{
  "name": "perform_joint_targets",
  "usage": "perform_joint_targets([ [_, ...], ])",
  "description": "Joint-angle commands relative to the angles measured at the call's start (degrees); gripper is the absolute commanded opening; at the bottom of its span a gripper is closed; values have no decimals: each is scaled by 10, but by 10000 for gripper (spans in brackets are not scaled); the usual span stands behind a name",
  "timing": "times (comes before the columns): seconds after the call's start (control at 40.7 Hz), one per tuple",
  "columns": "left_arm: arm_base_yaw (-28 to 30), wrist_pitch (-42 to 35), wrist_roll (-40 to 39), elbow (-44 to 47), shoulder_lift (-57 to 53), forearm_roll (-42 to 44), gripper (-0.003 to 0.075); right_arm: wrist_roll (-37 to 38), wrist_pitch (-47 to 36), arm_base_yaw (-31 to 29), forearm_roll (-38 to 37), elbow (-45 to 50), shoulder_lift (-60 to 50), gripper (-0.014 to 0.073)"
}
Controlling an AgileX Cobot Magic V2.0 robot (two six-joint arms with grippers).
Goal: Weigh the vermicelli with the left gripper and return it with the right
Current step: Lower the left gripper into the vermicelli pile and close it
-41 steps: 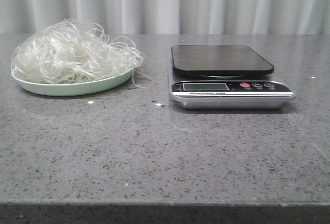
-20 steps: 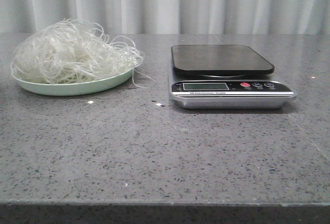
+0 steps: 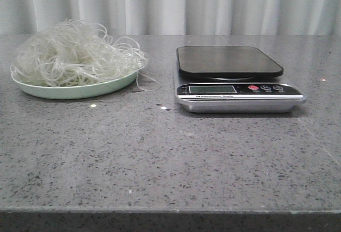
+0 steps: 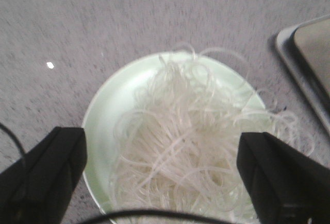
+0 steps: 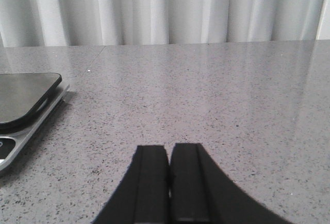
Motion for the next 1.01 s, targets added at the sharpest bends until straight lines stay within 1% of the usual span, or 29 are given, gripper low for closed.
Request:
perform_joint_targets([
  [0.0,-3,-5,1,-21,0,-18,642,-5,-44,-3,-8,-5,-10,151],
  [0.393,-3,40,34,-20,49,-36,642,-5,-44,-3,-8,-5,-10,151],
  [0.663,-3,65,34,-20,96,-24,640,-5,-44,-3,-8,-5,-10,151],
  [0.761,-3,74,34,-20,109,-24,629,-5,-44,-3,-8,-5,-10,151],
  [0.835,-3,80,34,-20,114,-24,592,-5,-44,-3,-8,-5,-10,151],
  [0.884,-3,83,34,-20,115,-24,545,-5,-44,-3,-8,-5,-10,151],
  [0.958,-3,84,34,-20,115,-24,449,-5,-44,-3,-8,-5,-10,151],
  [0.982,-3,84,34,-20,115,-24,403,-5,-44,-3,-8,-5,-10,151],
])
